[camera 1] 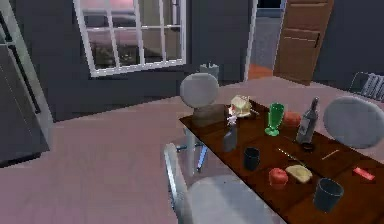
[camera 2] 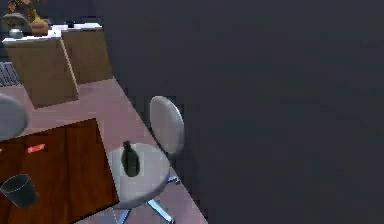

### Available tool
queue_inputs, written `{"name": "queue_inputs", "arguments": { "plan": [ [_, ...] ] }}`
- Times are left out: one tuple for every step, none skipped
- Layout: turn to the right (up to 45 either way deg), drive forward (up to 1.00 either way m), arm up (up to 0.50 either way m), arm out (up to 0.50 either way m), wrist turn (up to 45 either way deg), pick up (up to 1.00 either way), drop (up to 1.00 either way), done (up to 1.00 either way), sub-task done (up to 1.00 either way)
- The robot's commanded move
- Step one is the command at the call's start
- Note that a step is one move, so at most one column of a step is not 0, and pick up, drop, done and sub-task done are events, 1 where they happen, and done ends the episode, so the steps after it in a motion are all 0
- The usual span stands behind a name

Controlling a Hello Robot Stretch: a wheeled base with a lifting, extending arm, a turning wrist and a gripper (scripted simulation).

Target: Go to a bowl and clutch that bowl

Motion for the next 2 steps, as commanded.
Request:
{"name": "queue_inputs", "arguments": {
  "plan": [
    [-45.0, 0.00, 0.00, 0.00, 0.0, 0.00, 0.00, 0.00, 0.00],
    [-9.0, 0.00, 0.00, 0.00, 0.0, 0.00, 0.00, 0.00, 0.00]
  ]
}}
